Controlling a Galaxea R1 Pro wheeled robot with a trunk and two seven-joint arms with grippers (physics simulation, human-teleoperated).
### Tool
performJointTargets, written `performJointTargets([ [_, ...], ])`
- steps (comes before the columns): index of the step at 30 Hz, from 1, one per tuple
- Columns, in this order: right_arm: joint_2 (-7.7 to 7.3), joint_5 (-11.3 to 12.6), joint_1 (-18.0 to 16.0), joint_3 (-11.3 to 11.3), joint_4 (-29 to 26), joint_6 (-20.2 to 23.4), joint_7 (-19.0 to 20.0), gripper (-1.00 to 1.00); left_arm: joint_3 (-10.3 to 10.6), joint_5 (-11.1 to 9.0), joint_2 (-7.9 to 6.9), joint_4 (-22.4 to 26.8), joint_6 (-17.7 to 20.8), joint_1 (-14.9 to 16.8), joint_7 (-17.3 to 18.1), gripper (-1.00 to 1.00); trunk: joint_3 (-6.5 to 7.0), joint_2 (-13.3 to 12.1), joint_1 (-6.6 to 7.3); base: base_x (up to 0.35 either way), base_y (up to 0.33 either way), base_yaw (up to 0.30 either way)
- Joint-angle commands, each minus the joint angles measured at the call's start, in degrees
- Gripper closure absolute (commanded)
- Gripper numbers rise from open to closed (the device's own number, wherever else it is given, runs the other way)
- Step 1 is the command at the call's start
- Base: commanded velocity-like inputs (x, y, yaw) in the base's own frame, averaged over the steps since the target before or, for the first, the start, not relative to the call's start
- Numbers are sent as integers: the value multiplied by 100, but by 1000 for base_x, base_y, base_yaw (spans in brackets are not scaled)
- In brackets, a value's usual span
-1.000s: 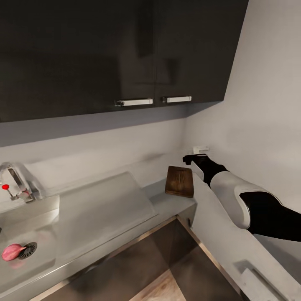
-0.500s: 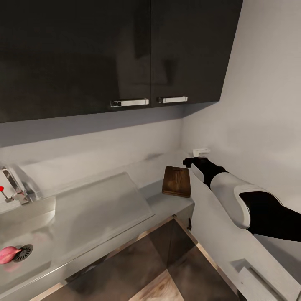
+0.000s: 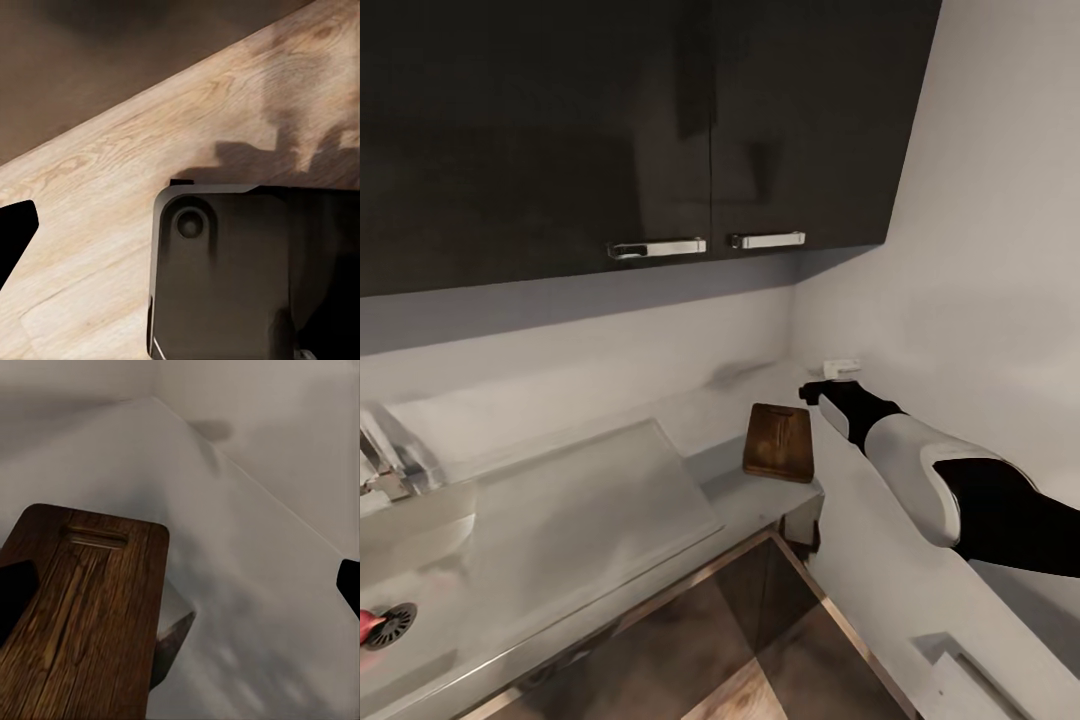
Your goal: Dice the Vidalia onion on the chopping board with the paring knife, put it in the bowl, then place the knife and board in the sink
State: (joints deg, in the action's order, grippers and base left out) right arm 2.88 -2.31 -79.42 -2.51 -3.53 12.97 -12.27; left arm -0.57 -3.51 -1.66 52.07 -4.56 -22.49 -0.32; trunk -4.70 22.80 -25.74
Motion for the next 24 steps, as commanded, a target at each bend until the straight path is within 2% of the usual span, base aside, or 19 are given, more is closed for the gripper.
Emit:
performJointTargets([
  [1, -7, -21, -3, -26, -8, 48, -13, -100, 5, -36, -1, 5, -9, -1, -3, -100, -12, 12, -4, 6, -2, 0],
  [5, -15, -24, -4, -25, -8, 48, -13, -100, 5, -43, -2, 2, -9, -1, -3, -100, -12, 12, -4, 54, -1, 0],
  [18, -14, -24, -3, -27, 16, 48, -13, -100, 4, -38, -2, -72, -9, -1, -3, -100, -12, 12, -4, 313, 32, 0],
  [24, -15, -24, -4, -27, 19, 48, -12, -100, 10, -41, -1, -139, -9, -1, -3, -100, -12, 12, -4, 71, 5, 0],
])
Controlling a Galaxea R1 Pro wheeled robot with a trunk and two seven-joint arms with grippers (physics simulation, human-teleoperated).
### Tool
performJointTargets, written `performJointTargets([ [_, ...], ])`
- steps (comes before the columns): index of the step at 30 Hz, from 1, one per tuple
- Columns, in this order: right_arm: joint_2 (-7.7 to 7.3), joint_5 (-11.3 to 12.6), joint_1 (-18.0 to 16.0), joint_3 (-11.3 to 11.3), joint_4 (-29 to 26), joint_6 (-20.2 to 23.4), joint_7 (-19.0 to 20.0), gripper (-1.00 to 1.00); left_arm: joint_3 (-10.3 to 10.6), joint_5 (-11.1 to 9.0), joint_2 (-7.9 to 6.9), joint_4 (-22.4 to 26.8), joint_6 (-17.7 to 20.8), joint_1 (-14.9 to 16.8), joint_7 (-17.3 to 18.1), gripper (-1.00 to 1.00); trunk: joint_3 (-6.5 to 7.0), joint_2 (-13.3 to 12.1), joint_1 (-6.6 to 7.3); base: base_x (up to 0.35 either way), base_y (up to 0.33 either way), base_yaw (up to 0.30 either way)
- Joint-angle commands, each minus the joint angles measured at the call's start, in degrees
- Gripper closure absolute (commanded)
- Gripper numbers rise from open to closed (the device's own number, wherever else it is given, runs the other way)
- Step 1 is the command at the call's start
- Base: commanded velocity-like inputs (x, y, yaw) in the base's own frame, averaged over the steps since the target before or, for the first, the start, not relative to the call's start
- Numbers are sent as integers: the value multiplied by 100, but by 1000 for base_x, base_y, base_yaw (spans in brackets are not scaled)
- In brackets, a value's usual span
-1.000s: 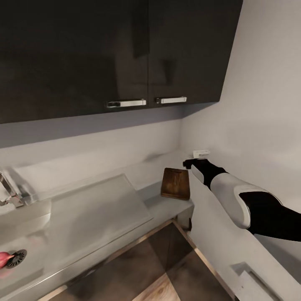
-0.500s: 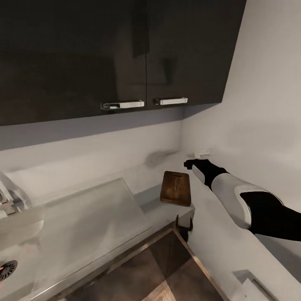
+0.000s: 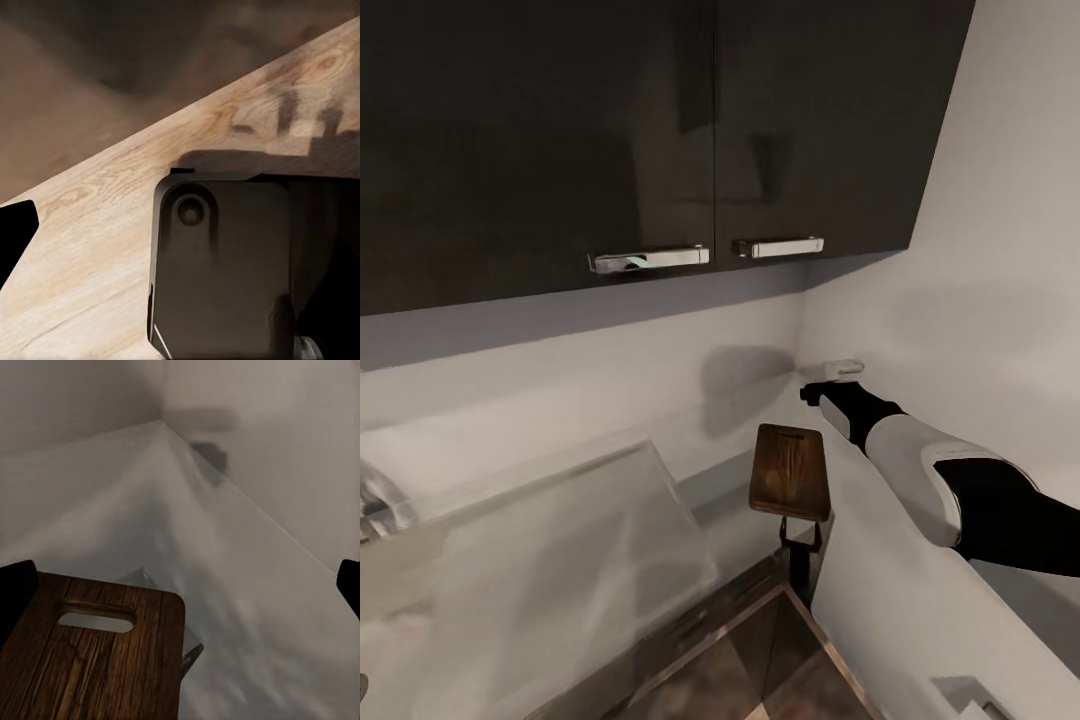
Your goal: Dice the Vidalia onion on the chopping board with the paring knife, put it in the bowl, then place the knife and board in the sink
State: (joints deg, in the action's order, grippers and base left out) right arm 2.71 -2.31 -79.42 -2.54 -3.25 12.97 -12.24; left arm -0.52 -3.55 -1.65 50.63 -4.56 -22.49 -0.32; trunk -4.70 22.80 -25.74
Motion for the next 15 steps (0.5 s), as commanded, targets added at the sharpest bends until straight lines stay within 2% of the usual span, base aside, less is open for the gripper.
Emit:
performJointTargets([
  [1, 2, -24, -3, -26, -9, 48, -15, -100, 8, -38, -2, -2, -9, -1, -3, -100, -12, 12, -4, 16, 1, 0],
  [8, 2, -24, -3, -25, -8, 48, -15, -100, 16, -40, 3, -155, -9, -1, -3, -100, -12, 12, -4, 4, 0, 0],
  [10, 2, -24, -3, -22, -7, 48, -15, -100, 17, -40, 43, -269, -11, -1, 2, -100, -12, 12, -4, 0, 0, 0],
  [12, 2, -24, -3, -22, -4, 48, -15, -100, 17, -40, 133, -468, -16, -1, 4, -100, -12, 12, -4, 0, 0, 0],
  [15, 2, -24, -3, -21, -1, 48, -15, -100, 9, -46, 182, -926, -10, -1, 5, -100, -12, 12, -4, 0, 0, 0],
])
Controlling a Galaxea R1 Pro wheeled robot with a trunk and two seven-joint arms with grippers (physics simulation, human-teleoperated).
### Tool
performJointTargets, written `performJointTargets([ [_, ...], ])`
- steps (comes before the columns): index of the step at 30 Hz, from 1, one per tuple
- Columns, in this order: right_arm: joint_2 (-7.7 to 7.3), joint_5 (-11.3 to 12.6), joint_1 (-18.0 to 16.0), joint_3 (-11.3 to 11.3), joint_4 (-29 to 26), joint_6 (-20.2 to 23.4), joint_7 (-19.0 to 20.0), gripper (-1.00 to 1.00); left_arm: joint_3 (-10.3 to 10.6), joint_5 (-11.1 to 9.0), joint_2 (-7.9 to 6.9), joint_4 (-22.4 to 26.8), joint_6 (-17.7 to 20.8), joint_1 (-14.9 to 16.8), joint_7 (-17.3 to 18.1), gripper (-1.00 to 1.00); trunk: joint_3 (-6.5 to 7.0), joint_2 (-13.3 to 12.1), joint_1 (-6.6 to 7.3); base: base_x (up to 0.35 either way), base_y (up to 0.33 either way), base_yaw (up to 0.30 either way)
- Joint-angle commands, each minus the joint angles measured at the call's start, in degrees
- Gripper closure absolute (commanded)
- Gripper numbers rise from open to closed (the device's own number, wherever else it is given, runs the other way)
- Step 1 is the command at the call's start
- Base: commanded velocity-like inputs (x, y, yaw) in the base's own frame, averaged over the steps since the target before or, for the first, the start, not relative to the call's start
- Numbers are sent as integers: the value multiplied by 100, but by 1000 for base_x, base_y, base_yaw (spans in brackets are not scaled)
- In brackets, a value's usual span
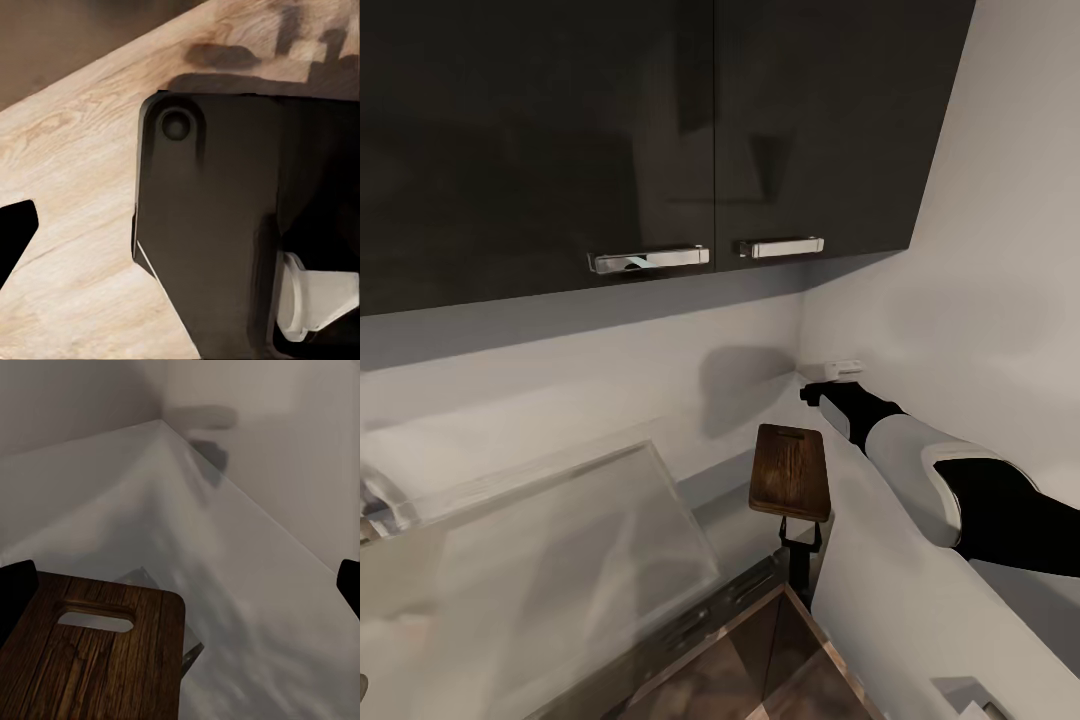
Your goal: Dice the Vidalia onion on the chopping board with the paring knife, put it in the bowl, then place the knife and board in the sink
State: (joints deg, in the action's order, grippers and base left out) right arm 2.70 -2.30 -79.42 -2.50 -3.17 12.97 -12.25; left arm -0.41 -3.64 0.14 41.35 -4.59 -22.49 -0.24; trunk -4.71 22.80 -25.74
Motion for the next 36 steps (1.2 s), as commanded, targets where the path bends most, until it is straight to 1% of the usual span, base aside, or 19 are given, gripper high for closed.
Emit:
performJointTargets([
  [1, 2, -24, -4, -24, -9, 48, -15, -100, -2, -39, 5, -79, -7, -1, -2, -100, -11, 12, -4, 0, 0, 0],
  [7, 2, -24, -4, -29, -8, 52, -15, -100, -3, -44, 24, -437, -7, -1, -2, -100, -11, 12, -4, 0, 0, 0],
  [18, 2, -24, 13, -26, 99, 61, -29, -100, -11, -75, 45, -679, -7, -1, 10, -100, -11, 12, -4, 0, 0, 0],
  [24, -3, -24, 12, -23, 113, 73, -37, -100, -11, -76, 62, -728, -7, -1, 16, -100, -11, 12, -4, 20, 0, 0],
  [31, -8, -24, 14, -22, 106, 83, -41, -100, -11, -79, 66, -741, -2, -1, 24, -100, -11, 12, -4, 165, 1, 0],
  [36, -7, -24, 14, -22, 106, 83, -41, -100, -11, -84, 65, -787, 2, -1, 24, -100, -11, 12, -4, 14, 196, 0],
])
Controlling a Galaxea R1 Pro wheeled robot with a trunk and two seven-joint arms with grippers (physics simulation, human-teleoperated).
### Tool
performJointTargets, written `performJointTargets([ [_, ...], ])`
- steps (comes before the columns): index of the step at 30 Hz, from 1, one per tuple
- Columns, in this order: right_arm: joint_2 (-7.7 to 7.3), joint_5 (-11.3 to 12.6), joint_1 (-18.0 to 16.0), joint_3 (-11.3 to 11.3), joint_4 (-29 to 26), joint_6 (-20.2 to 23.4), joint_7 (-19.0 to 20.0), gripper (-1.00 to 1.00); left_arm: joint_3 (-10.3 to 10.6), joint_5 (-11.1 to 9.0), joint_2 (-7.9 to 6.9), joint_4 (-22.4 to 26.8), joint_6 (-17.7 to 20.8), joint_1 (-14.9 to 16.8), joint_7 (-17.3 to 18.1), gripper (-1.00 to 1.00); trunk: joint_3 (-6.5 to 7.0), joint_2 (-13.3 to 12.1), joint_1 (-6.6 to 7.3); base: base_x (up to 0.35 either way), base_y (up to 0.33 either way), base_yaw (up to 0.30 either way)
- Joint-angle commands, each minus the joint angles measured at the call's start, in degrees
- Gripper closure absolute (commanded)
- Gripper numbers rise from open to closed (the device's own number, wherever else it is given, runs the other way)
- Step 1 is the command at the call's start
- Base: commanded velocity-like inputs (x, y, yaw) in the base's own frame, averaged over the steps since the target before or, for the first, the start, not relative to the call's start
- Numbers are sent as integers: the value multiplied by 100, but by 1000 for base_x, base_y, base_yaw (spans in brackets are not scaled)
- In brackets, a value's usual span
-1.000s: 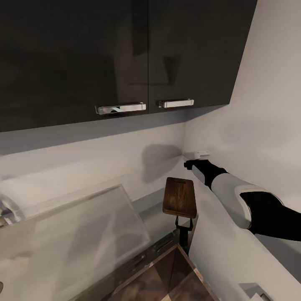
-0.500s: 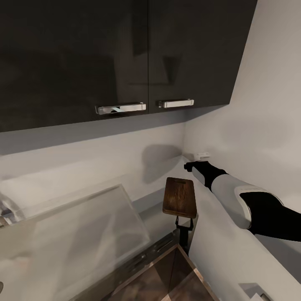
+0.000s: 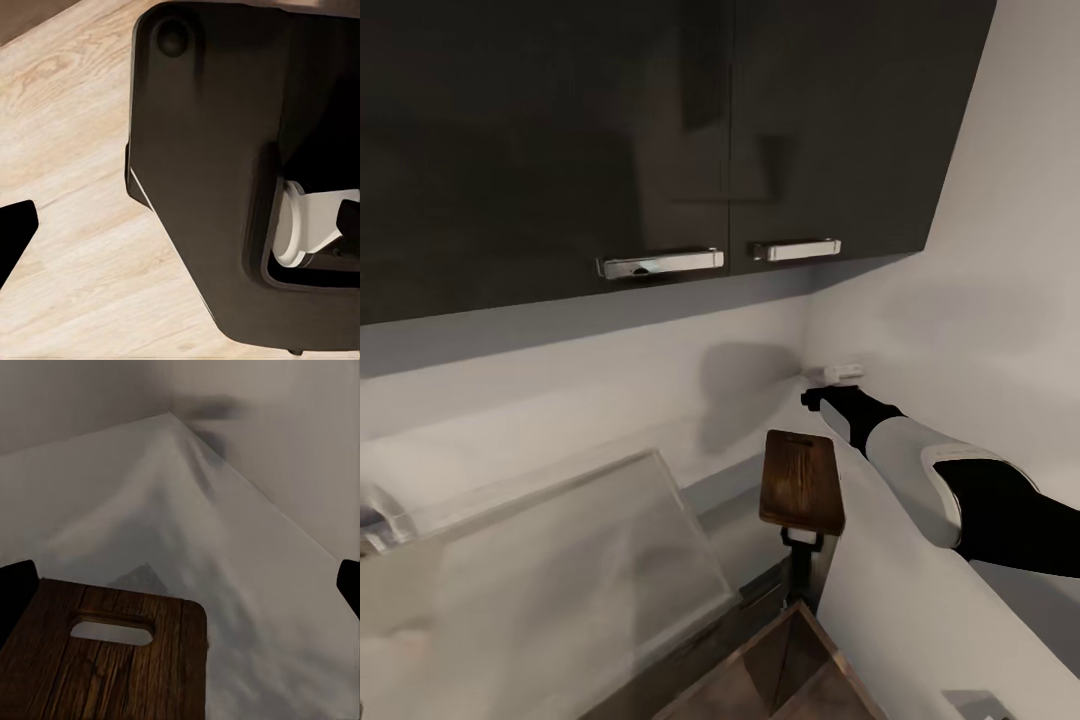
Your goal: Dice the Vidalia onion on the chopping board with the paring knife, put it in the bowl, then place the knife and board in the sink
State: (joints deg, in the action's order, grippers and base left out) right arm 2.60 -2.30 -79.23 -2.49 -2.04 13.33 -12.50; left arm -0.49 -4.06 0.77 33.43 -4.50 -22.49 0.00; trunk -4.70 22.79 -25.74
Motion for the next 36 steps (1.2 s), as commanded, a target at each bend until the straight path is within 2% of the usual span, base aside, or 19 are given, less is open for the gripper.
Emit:
performJointTargets([
  [1, 3, -24, -6, -24, -7, 47, -16, -100, -4, -42, 2, -15, -8, -1, 0, -100, -12, 13, -4, 3, 163, 0],
  [20, -7, -24, -5, -24, -9, 49, -16, -100, -4, -35, 4, -86, -7, -1, 0, -100, -12, 13, -4, 35, 17, 0],
  [25, -59, -24, -5, -24, -16, 55, -16, -100, -4, -34, 10, -135, -7, -1, 0, -100, -46, 13, -4, 1, 0, 0],
  [36, -283, -16, -5, -24, -16, 56, 1, -100, -4, -34, 19, -136, -7, 0, 0, -100, -144, 13, -4, 0, 0, 0],
])
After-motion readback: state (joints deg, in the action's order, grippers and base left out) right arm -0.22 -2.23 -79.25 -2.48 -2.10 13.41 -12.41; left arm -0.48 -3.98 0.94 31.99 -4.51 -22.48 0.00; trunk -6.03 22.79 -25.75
